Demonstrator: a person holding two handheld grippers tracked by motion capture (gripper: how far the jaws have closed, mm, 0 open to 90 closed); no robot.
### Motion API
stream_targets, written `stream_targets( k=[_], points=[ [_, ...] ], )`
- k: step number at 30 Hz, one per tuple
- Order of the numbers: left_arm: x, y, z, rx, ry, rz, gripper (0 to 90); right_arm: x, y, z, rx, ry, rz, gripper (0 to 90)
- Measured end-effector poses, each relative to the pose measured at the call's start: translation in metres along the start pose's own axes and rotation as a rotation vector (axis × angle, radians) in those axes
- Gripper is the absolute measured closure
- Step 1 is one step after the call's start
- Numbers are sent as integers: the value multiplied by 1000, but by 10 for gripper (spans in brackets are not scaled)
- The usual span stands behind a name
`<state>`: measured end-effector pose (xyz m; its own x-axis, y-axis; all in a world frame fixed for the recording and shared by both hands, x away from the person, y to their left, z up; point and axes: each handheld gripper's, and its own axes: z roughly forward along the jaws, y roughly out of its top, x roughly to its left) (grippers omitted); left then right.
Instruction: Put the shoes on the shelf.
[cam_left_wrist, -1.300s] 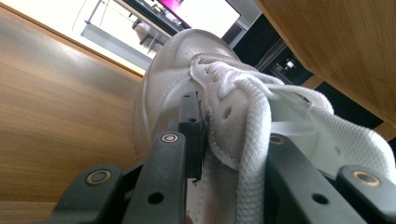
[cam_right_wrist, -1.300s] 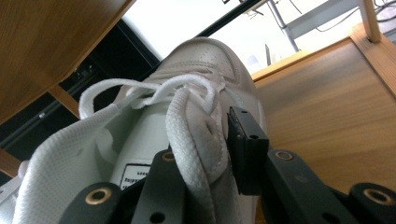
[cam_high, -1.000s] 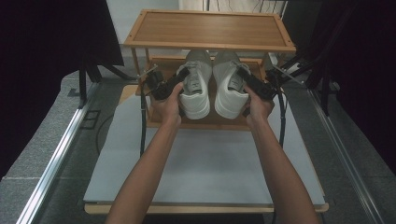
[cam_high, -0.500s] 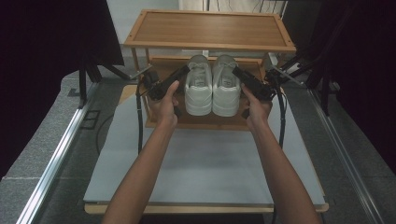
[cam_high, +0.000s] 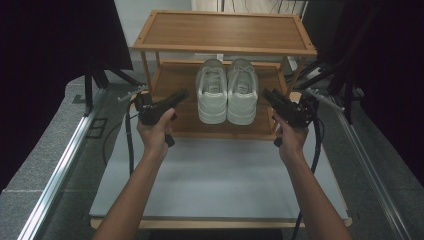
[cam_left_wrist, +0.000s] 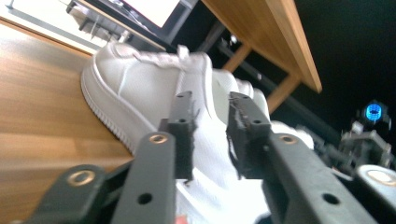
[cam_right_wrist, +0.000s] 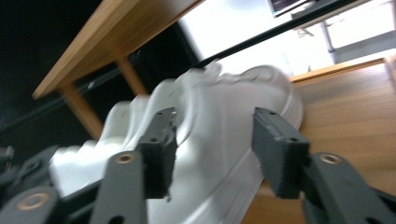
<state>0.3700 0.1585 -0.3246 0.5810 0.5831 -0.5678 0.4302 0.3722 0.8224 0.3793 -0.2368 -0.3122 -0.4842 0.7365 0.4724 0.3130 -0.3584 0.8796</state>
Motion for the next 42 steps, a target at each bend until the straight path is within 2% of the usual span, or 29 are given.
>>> stream_targets(
  k=[3, 5, 7, 9, 11, 14, 17, 21, 23, 26, 28, 31, 34, 37, 39, 41, 42],
  points=[
    [-9, -4, -6, 43, 8, 76, 810, 9, -6, -7, 51, 13, -86, 624],
    [-14, -7, -8, 60, 8, 116, 856, 16, -10, -9, 88, 0, -164, 721],
    [-17, -9, -9, 74, -4, 127, 895, 24, -13, -10, 121, -2, -223, 821],
    [-18, -10, -9, 86, -4, 136, 900, 30, -17, -10, 147, 17, -250, 883],
    [-20, -11, -7, 102, -6, 151, 900, 36, -20, -8, 171, 34, -274, 895],
    [-23, -11, -3, 129, -7, 183, 900, 43, -22, -7, 180, 20, -329, 896],
    [-27, -10, 2, 157, -4, 228, 900, 47, -21, -10, 175, 55, -304, 896],
    [-34, -11, 10, 189, -7, 259, 900, 59, -27, -8, 196, 84, -337, 896],
    [-36, -13, 14, 200, 8, 272, 900, 63, -31, -4, 217, 80, -367, 895],
    [-37, -14, 19, 207, 11, 270, 900, 63, -35, 4, 239, 75, -375, 895],
    [-37, -14, 22, 206, 8, 259, 900, 63, -35, 7, 231, 88, -361, 895],
    [-36, -12, 24, 193, -1, 243, 900, 65, -34, 9, 212, 75, -389, 895],
    [-36, -12, 25, 194, 1, 241, 900, 64, -32, 12, 213, 95, -382, 896],
    [-40, -14, 26, 196, 30, 268, 900, 63, -32, 15, 214, 100, -372, 896],
    [-41, -14, 25, 197, 29, 271, 900, 63, -32, 17, 215, 109, -366, 897],
    [-40, -14, 24, 203, 9, 245, 900, 64, -33, 17, 212, 102, -394, 897],
    [-41, -15, 24, 205, 7, 250, 900, 65, -33, 17, 212, 98, -408, 897]
  ],
)
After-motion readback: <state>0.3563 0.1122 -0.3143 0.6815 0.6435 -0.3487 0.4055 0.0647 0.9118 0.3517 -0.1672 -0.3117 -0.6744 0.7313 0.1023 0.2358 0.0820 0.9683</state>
